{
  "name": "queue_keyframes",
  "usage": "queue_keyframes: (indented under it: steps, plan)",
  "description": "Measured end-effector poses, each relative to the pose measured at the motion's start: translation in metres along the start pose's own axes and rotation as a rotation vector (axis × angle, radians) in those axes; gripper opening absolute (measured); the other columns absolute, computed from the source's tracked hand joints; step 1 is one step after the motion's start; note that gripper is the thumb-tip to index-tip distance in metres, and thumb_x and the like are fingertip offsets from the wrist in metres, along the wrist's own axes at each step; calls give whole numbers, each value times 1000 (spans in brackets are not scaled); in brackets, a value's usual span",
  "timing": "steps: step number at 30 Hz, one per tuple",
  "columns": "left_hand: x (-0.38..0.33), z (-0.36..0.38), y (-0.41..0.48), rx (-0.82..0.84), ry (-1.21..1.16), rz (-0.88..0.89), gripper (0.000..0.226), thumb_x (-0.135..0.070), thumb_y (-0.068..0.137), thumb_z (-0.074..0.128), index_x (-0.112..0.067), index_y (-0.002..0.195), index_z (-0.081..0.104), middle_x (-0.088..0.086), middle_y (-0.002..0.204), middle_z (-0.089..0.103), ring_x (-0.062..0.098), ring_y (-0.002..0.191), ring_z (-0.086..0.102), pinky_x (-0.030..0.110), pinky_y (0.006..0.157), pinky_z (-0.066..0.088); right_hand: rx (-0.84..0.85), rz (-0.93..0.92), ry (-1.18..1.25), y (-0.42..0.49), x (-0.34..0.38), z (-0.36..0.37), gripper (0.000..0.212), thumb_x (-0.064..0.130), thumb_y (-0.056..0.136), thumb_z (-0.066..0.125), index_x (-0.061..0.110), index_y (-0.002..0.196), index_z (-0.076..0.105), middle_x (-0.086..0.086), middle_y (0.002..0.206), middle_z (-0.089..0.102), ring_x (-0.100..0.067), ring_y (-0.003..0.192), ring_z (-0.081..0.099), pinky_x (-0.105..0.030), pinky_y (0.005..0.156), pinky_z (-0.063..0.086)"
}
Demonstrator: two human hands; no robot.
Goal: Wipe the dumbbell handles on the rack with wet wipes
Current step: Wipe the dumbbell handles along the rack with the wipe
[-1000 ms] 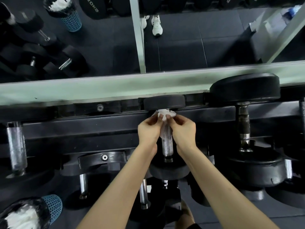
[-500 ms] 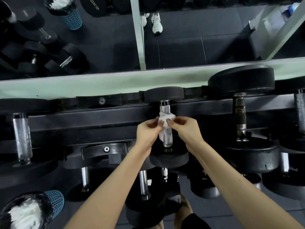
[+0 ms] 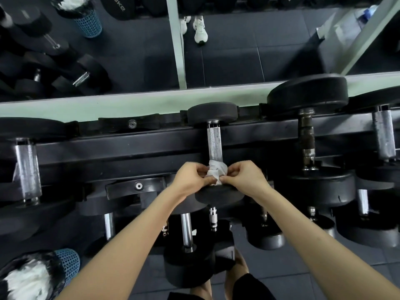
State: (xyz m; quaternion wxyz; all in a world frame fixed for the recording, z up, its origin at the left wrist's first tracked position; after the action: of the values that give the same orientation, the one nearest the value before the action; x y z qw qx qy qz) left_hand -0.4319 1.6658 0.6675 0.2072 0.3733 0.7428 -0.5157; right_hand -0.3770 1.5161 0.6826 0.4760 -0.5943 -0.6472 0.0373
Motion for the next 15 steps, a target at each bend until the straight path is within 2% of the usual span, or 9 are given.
queue_keyframes:
  steps: [2,3,6,8,9,11,13,15]
  plan:
    - [-4,-5,5,13,162,0,32,-24,71,79,-8,97,72,7,88,73,14,79,66,32,77,53,-50,12,-108,-2,9,-2,20,34,72,77,16,81,73,-1,76,73,-16,79,67,-34,86,48]
    - [-7,-7,6,14,246,0,30,-28,70,79,-10,93,73,7,86,73,17,80,67,34,76,53,-89,20,-169,-4,13,-2,19,34,72,76,17,79,73,-1,77,73,-18,81,66,-36,91,44]
    - [-16,-4,1,-42,370,-14,23,-33,73,74,-12,83,74,7,77,71,20,71,65,27,60,46,-210,41,-305,-12,22,2,14,32,74,71,18,72,70,2,70,67,-21,79,63,-32,85,36]
    - [-22,0,-6,-130,405,-38,16,-24,77,68,-9,75,72,6,69,66,19,61,56,26,49,38,-223,34,-278,-18,30,9,23,35,74,71,19,61,62,5,61,57,-20,71,58,-32,80,35]
    - [-24,1,-9,-173,411,-47,12,-18,78,65,-9,72,68,5,66,63,19,62,54,26,49,36,-215,27,-255,-21,34,14,26,37,74,71,19,59,60,5,60,55,-20,70,56,-32,80,36]
    - [-24,-2,-17,-205,371,-45,8,-12,76,65,-10,69,66,4,63,59,22,65,56,26,53,39,-213,12,-235,-26,39,19,22,36,76,70,17,64,65,4,65,60,-21,75,59,-34,81,36]
    - [-24,-11,-26,-175,239,-24,2,-12,71,70,-13,73,71,6,68,64,20,66,58,28,59,44,-239,1,-172,-33,39,13,12,25,75,69,21,66,62,5,69,61,-20,80,59,-33,78,33]
    - [-23,-25,-40,-127,26,-3,18,-14,64,77,-14,82,74,6,76,70,17,70,61,30,67,50,-257,-25,-18,-45,32,3,17,20,74,70,25,62,58,10,64,57,-16,73,55,-33,77,36]
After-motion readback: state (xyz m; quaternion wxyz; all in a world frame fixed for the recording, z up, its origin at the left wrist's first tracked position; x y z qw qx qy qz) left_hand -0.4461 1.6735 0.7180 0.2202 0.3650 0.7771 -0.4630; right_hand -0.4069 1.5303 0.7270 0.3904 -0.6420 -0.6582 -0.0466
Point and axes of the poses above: each hand's wrist, its own y-axis towards the middle knuckle, its own z-axis out of the palm, x = y × z, the point moved 1 cm from there along y, towards the middle knuckle
